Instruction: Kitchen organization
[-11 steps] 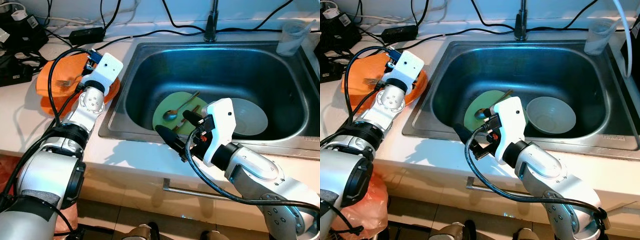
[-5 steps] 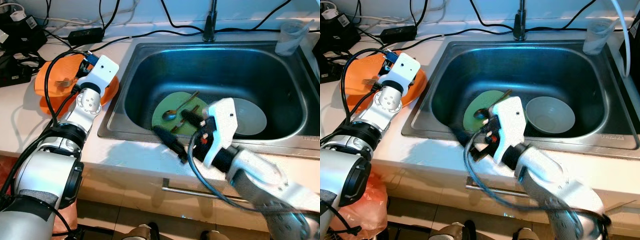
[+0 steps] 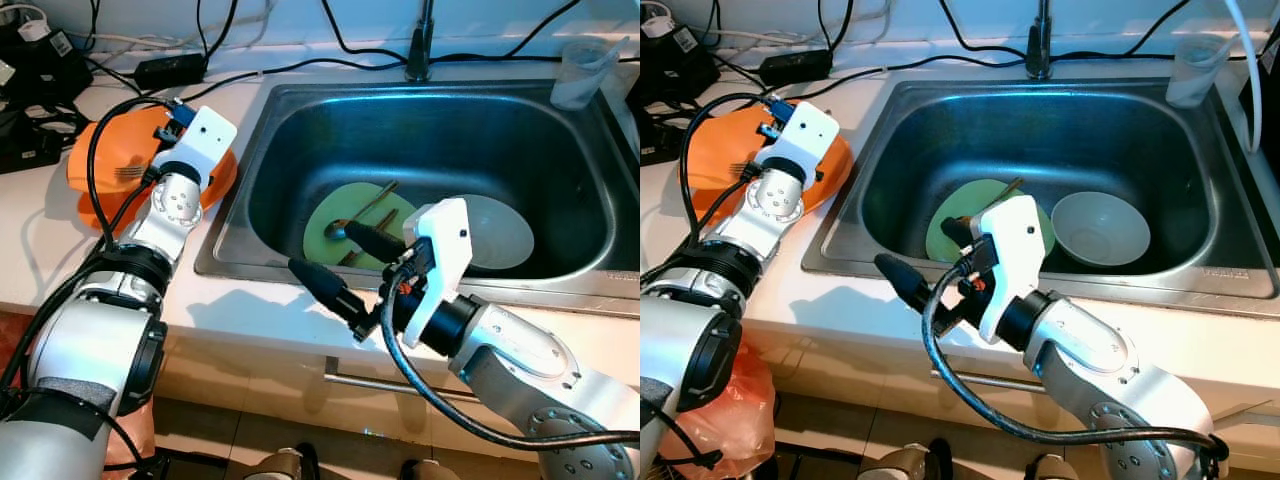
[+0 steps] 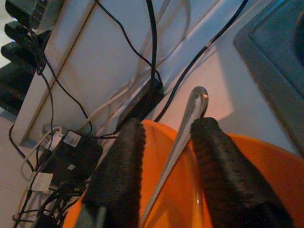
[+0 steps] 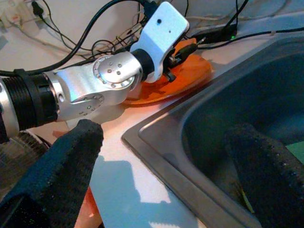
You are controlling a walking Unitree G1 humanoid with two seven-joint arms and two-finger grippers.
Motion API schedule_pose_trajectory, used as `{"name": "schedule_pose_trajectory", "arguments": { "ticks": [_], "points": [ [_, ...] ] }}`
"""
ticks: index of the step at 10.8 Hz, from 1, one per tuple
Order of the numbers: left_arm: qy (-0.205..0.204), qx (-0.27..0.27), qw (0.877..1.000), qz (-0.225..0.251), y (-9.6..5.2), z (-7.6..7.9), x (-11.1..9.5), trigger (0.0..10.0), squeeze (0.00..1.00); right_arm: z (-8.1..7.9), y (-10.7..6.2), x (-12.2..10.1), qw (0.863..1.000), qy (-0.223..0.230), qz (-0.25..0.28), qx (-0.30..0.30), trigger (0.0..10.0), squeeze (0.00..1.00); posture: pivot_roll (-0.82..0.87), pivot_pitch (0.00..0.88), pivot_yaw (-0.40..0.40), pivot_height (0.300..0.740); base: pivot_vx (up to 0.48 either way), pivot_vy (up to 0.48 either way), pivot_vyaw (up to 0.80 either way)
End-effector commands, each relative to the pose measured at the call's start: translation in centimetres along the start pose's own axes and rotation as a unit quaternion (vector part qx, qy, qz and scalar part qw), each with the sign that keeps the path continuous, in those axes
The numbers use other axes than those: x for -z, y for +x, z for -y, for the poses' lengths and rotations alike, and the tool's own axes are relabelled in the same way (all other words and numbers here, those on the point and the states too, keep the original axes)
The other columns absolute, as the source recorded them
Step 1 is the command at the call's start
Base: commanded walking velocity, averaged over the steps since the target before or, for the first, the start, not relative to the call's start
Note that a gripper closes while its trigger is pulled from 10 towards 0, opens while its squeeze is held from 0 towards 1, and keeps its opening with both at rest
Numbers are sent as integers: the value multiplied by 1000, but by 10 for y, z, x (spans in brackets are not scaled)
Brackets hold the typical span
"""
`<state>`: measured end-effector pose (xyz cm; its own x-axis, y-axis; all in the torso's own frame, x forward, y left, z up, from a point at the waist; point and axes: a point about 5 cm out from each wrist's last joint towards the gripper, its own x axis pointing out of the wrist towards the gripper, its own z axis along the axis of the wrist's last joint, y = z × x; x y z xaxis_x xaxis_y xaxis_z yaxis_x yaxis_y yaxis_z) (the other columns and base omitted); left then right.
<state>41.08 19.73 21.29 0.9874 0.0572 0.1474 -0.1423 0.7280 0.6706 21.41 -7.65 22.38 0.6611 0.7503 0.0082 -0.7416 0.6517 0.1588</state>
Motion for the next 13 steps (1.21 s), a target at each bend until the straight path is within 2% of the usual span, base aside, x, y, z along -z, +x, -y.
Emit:
{"name": "schedule_pose_trajectory", "arguments": {
  "ticks": [1,9,13],
  "points": [
    [-5,-7,1000,-8,1,-10,4,0,0,-4,-1,-1,1000,0,0,-11,10000,0,-83,167,154,740,0,0,0],
    [-4,-6,1000,10,2,-10,-3,0,0,-5,-1,1,1000,-2,-7,-18,10000,0,-84,158,155,740,0,0,0],
    [-10,-37,998,44,5,-16,-15,0,0,0,1,2,1000,-5,-11,-13,10000,0,-77,138,154,740,0,0,0]
  ]
}}
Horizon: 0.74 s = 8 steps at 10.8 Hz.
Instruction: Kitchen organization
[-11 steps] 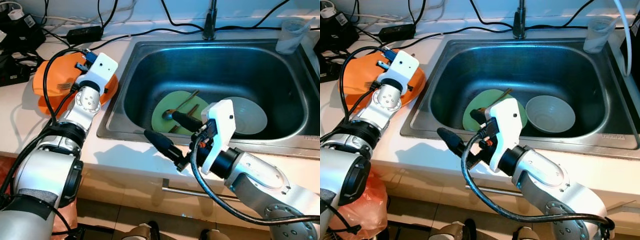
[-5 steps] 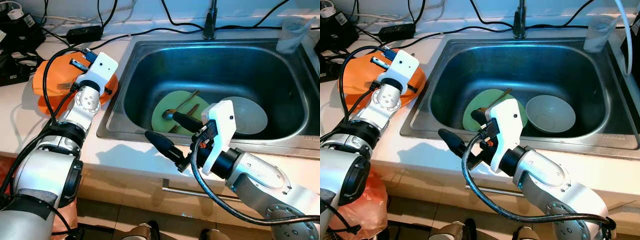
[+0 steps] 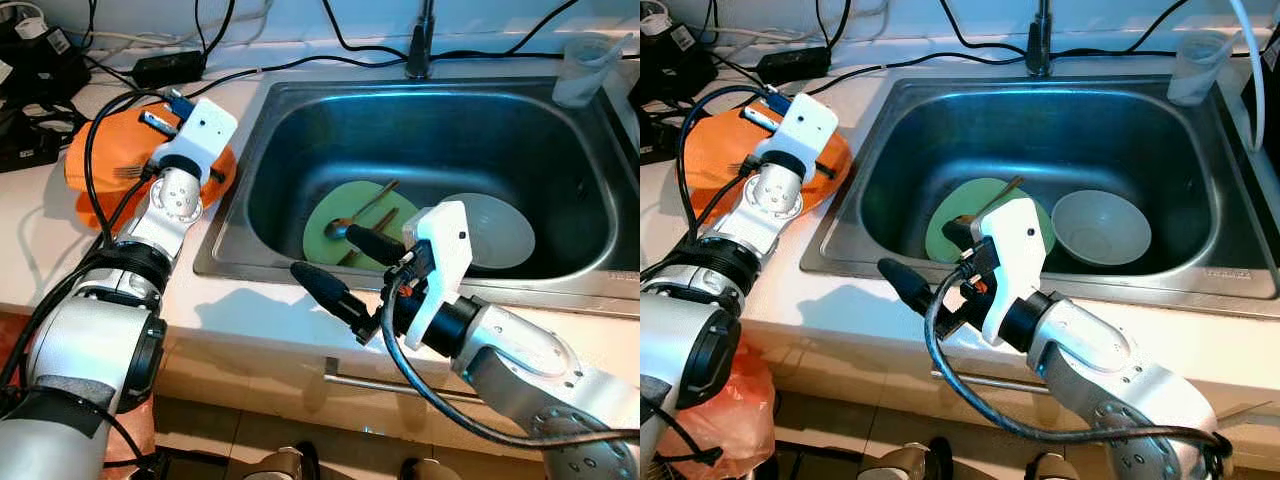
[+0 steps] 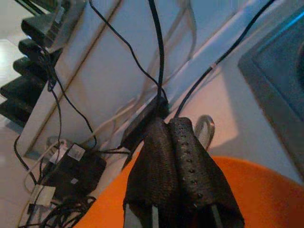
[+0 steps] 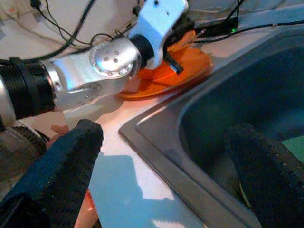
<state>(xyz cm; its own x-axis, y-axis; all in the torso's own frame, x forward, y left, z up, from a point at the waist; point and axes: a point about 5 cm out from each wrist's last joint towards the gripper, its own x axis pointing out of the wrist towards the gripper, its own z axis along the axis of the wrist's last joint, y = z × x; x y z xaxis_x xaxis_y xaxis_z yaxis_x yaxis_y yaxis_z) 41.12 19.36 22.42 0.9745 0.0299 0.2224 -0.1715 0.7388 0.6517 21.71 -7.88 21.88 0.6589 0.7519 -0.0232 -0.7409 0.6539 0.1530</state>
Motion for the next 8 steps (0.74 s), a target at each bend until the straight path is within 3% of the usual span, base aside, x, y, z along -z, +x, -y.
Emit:
{"name": "schedule_pose_trajectory", "arguments": {
  "ticks": [1,5,8],
  "points": [
    [-6,-27,999,17,4,-13,-8,0,0,-2,2,-1,1000,-4,3,-10,10000,0,-76,132,154,740,0,0,0],
    [-31,-49,996,72,3,-12,-21,0,0,23,14,5,998,-22,14,51,10000,0,-64,79,149,740,0,0,0],
    [-56,-60,991,108,4,-15,-34,0,0,18,23,9,999,-29,22,28,10000,0,-60,52,145,740,0,0,0]
  ]
}}
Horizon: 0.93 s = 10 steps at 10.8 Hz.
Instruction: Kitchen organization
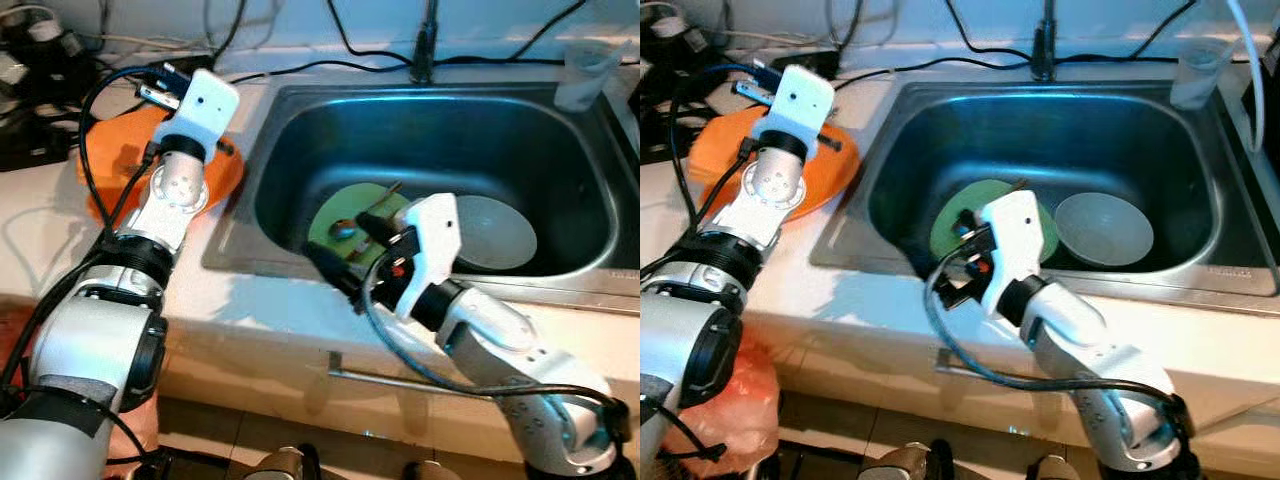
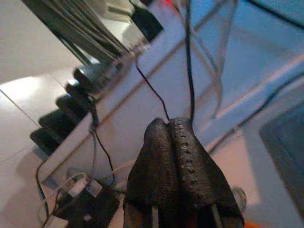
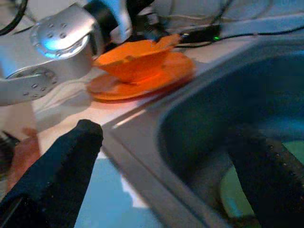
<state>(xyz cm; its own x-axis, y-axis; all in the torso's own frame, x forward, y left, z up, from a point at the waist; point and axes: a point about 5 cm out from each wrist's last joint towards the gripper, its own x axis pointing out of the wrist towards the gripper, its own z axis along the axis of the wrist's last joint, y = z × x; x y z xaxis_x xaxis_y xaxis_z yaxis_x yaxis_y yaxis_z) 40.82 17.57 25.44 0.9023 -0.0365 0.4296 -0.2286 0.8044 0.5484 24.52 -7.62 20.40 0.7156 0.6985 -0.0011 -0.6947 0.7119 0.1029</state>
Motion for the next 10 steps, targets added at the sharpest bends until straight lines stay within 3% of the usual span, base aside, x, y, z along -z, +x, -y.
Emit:
{"name": "schedule_pose_trajectory", "arguments": {
  "ticks": [1,5,10],
  "points": [
    [-13,-17,1000,16,2,-7,-5,0,0,-3,3,-2,1000,-7,8,-15,10000,0,-59,40,145,740,0,0,0],
    [-69,3,993,95,7,9,-41,0,0,1,6,-2,999,-29,12,-8,10000,0,-57,20,139,740,0,0,0],
    [-102,19,976,193,6,19,-87,0,0,8,5,-3,999,-45,13,18,10000,0,-67,15,140,740,0,0,0]
  ]
}}
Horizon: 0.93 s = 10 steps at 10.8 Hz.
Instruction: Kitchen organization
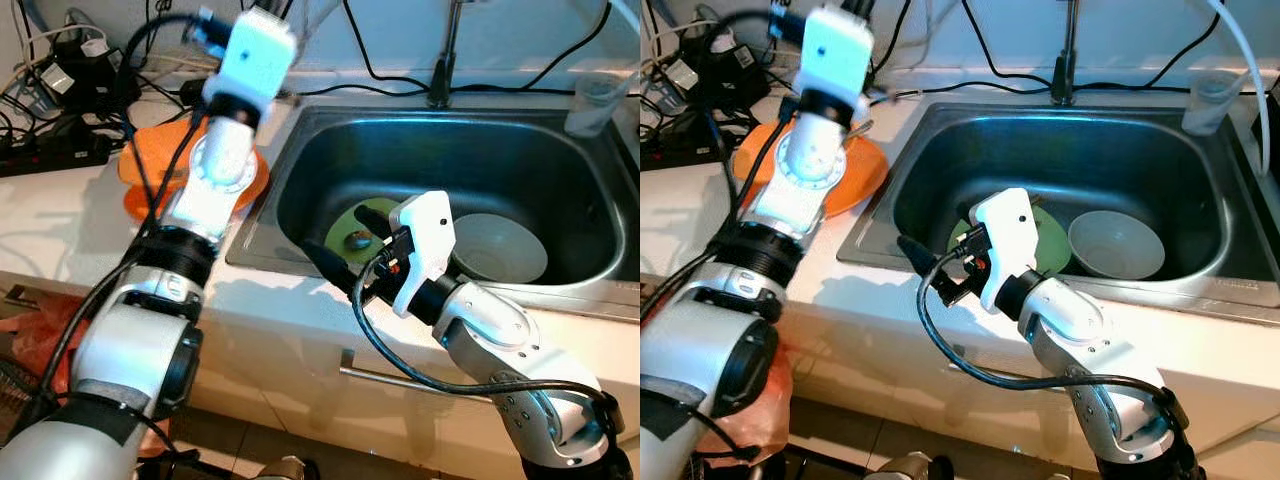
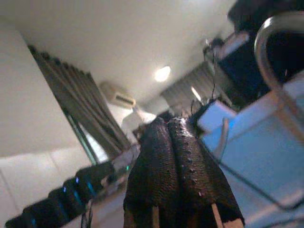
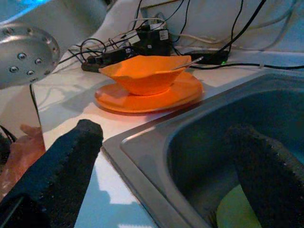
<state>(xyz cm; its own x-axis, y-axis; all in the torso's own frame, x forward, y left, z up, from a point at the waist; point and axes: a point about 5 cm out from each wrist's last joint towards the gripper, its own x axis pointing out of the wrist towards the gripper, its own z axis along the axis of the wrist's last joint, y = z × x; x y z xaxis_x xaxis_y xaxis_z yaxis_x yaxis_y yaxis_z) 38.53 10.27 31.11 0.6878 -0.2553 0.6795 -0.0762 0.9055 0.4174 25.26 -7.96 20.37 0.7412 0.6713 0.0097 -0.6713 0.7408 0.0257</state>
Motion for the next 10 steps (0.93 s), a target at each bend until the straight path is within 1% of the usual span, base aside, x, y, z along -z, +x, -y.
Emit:
{"name": "schedule_pose_trajectory", "arguments": {
  "ticks": [1,2,3,4,6,7,8,10],
  "points": [
    [-14,0,1000,20,2,1,-9,0,0,8,1,-5,1000,-11,8,24,10000,0,-69,15,141,740,0,0,0],
    [-35,-1,999,28,3,5,-15,0,0,14,0,-6,999,-15,8,47,10000,0,-73,15,143,740,0,0,0],
    [-81,-2,996,32,2,11,-19,0,0,29,-3,-6,994,-25,0,105,10000,0,-79,19,145,740,0,0,0],
    [-96,1,995,26,0,13,-18,0,0,37,-7,-8,991,-28,1,132,10000,0,-84,23,150,740,0,0,0],
    [-112,1,994,7,-4,15,-14,0,0,44,-13,-9,987,-31,0,156,10000,0,-89,30,156,740,0,0,0],
    [-139,-3,990,-13,-5,16,-9,0,0,46,-15,-9,985,-35,-6,167,10000,0,-91,34,158,740,0,0,0],
    [-146,-1,989,-19,-6,17,-8,0,0,47,-16,-9,985,-34,-7,171,10000,0,-92,36,158,740,0,0,0],
    [-182,7,983,-37,-9,28,-5,0,0,49,-21,-10,982,-39,-21,182,10000,0,-113,52,164,740,0,0,0]
  ]
}}
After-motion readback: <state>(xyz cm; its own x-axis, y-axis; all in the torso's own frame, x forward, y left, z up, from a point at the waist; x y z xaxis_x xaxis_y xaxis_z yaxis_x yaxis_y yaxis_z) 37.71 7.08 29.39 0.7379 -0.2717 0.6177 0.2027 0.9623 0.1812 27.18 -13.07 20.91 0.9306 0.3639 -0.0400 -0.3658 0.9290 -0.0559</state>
